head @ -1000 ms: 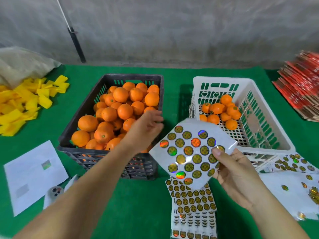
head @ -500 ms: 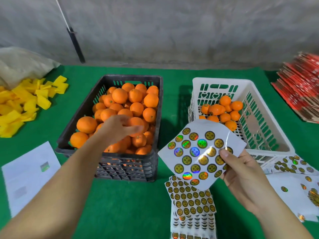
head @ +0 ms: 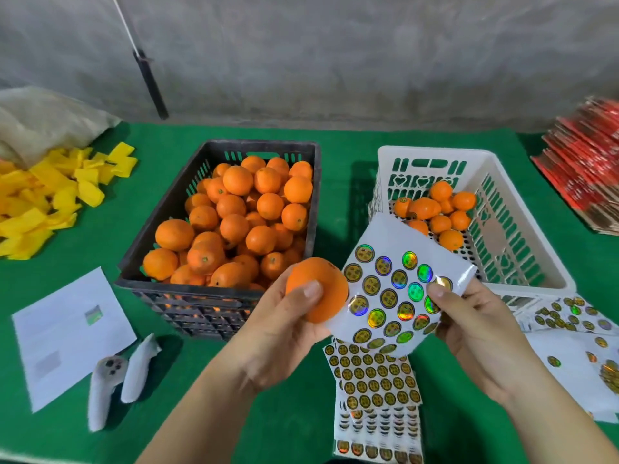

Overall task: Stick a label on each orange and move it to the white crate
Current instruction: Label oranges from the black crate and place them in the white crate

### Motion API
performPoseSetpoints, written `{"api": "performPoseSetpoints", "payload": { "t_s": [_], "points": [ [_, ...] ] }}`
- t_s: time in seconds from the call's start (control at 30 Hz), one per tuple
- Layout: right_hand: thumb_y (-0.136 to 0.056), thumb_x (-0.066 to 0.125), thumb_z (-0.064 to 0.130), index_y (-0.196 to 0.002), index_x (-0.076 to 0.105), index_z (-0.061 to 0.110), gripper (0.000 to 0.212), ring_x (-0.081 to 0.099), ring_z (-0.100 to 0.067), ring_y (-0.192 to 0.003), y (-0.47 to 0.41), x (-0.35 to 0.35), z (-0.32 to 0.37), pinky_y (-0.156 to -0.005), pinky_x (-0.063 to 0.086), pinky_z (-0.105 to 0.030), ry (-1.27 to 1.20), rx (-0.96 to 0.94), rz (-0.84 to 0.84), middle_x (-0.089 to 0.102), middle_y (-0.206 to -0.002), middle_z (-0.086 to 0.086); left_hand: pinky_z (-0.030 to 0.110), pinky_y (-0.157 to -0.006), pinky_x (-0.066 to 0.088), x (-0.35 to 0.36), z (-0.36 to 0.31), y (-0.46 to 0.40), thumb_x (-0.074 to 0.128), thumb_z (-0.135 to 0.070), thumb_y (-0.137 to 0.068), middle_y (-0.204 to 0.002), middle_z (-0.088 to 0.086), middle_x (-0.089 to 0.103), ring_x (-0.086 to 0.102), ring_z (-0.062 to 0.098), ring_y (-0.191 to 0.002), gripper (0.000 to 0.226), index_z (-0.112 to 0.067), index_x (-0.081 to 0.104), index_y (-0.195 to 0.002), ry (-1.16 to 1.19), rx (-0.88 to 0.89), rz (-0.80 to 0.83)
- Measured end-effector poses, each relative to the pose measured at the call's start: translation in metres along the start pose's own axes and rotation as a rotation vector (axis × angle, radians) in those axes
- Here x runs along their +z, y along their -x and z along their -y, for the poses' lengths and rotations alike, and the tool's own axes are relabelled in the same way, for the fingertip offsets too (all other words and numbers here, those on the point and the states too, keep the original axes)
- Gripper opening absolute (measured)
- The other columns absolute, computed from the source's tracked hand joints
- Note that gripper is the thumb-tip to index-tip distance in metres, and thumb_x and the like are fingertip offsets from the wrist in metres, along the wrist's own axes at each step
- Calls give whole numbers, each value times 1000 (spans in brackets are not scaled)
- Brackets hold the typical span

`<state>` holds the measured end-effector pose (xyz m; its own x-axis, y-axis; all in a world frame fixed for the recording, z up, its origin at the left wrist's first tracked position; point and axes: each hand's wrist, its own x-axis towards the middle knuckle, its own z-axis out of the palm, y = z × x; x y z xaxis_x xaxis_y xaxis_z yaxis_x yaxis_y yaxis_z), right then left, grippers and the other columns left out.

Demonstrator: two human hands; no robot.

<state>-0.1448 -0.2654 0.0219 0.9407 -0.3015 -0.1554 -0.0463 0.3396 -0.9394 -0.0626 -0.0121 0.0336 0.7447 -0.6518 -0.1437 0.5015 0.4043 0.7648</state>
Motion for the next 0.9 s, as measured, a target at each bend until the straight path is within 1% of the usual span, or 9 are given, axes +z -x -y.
{"api": "performPoseSetpoints", "payload": {
  "t_s": [0.1,0.17,0.23,0.27,0.4,0.5,0.67,0.77,0.9],
  "points": [
    [-83,82,33,-149,48,28,74,60,-26,-126,8,10,4,-106,50,-50,436,-127,-264,58,-138,3,65,-109,46,4,5,-1,103,-38,-55,-144,25,57,58,47,-130,105,-14,49,-142,-69,11,-81],
    [-91,82,31,-152,41,25,73,45,-29,-132,17,20,11,-113,40,-50,846,-487,-443,39,-139,-4,56,-108,51,4,8,2,103,-43,-50,-135,14,61,65,39,-123,100,-28,57,-137,-196,34,-119],
    [-93,75,35,-142,55,24,54,43,-33,-126,25,28,19,-108,36,-43,1156,-897,-341,43,-134,-9,47,-101,56,7,9,6,100,-48,-55,-125,3,64,69,31,-109,98,-35,55,-141,-364,63,-97],
    [-94,72,38,-136,63,25,45,48,-30,-122,27,31,21,-105,37,-40,1207,-981,-209,50,-131,-6,46,-96,57,9,9,8,98,-49,-59,-123,1,64,68,30,-105,97,-34,52,-144,-425,81,-56],
    [-94,74,42,-110,79,23,26,66,-10,-107,26,37,25,-91,48,-23,963,-710,73,68,-112,17,60,-94,57,16,8,17,92,-38,-76,-134,15,59,66,45,-110,94,-29,40,-154,-520,99,71],
    [-93,72,36,-93,82,25,15,70,-17,-90,22,32,29,-80,53,-30,811,-535,146,73,-95,5,71,-95,51,16,5,20,86,-21,-80,-139,17,59,63,51,-116,90,-28,36,-155,-563,94,127],
    [-96,73,37,-88,81,31,12,69,-24,-80,22,22,36,-73,55,-38,634,-370,225,75,-86,-6,75,-95,49,18,3,22,81,-10,-82,-147,17,56,60,49,-124,86,-22,36,-154,-555,75,212],
    [-85,80,56,-96,82,28,30,68,-20,-81,25,22,39,-75,55,-24,591,-327,272,74,-88,-4,75,-95,49,21,3,22,81,-9,-82,-146,17,56,60,50,-124,85,-21,37,-153,-572,98,236],
    [-87,80,38,-97,84,23,19,71,-15,-81,24,19,40,-76,57,-22,483,-245,292,78,-89,-8,71,-98,50,25,2,23,80,-4,-81,-146,17,56,60,46,-126,87,-19,37,-154,-603,112,266]
  ]
}}
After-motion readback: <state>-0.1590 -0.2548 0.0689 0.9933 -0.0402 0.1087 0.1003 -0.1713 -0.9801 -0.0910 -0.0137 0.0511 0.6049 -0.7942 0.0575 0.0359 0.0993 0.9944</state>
